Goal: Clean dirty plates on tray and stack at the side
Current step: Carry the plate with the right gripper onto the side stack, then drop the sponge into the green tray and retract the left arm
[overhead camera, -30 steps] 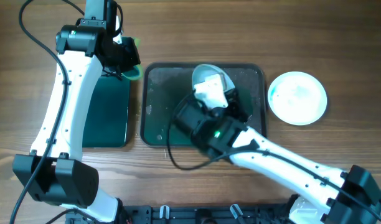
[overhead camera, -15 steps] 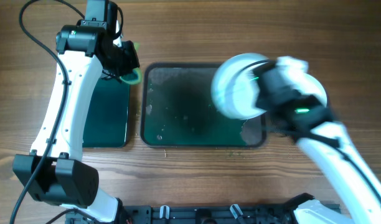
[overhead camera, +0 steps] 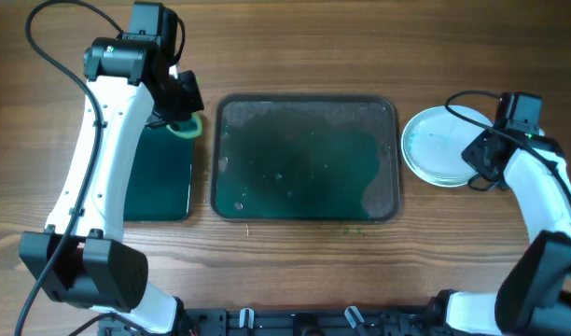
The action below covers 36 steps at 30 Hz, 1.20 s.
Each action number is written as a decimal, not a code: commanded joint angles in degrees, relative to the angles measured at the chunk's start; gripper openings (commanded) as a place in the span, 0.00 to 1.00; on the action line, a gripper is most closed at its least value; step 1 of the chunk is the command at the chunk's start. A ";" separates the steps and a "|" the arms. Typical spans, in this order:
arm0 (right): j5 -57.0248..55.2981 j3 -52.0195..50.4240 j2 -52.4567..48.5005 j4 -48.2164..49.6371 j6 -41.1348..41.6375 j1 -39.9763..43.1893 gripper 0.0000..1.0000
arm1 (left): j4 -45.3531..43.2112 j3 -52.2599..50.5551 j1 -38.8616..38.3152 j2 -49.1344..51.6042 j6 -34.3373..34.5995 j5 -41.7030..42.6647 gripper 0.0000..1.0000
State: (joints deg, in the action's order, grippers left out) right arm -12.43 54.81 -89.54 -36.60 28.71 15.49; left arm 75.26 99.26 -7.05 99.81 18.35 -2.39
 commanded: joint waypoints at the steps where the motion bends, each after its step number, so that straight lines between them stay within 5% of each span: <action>1: 4.13 -0.13 -6.05 2.27 -4.11 0.13 0.14 | 1.40 -0.04 1.70 -0.13 1.07 -1.57 0.04; 4: 7.85 0.35 -6.78 1.64 -7.26 0.13 0.54 | 3.10 -0.04 4.52 -1.64 1.03 -1.57 0.04; 9: 13.16 8.28 2.21 -7.45 -12.63 0.11 0.91 | 5.64 -2.56 7.61 -2.21 -0.11 -1.62 0.04; 14: 22.73 8.68 6.51 -7.41 -16.76 0.11 0.93 | -3.34 -16.90 9.22 -2.21 -1.81 -2.23 0.04; 17: 23.10 8.68 6.51 -7.34 -16.68 -0.63 0.93 | -16.74 -28.52 11.58 -2.21 -1.81 -2.21 0.08; 18: 23.10 8.68 6.51 -7.21 -16.41 -0.63 0.94 | -18.60 -30.34 12.39 -2.21 -1.79 -2.19 0.43; 19: 23.10 8.68 6.51 -7.17 -16.24 -0.63 1.00 | -18.67 -30.51 12.87 -2.21 -1.77 -2.19 0.63; 20: 23.08 8.68 6.51 -6.88 -14.86 -0.63 1.00 | -18.29 -30.12 13.38 -2.51 -1.16 -1.38 1.00; 24: 22.84 8.61 6.51 -6.08 -14.80 -0.63 1.00 | -13.57 -24.81 13.55 -8.35 -1.25 0.55 1.00; 29: 22.84 8.61 6.51 -6.10 -14.82 -0.63 1.00 | -10.54 -23.15 13.27 -30.93 -4.66 12.28 1.00; 36: 22.84 8.61 6.51 -6.10 -14.80 -0.63 1.00 | -3.56 -23.17 12.63 -60.70 -4.66 9.16 1.00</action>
State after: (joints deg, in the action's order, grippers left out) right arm 9.43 62.74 -83.18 -42.78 13.39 15.16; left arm 69.14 75.68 5.72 46.52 15.09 9.10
